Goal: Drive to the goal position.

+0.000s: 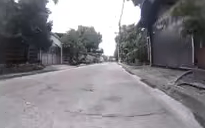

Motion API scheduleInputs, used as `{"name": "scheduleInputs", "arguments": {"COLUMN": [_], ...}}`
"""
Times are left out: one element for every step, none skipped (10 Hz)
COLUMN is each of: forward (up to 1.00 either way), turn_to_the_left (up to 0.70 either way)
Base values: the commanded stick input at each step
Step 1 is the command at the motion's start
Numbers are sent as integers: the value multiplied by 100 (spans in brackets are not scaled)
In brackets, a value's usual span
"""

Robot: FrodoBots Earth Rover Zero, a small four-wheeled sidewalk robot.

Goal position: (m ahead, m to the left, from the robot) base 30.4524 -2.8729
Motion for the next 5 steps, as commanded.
{"name": "scheduleInputs", "arguments": {"forward": [100, 100, 100, 100, 100], "turn_to_the_left": [0, 0, 0, 0, 0]}}
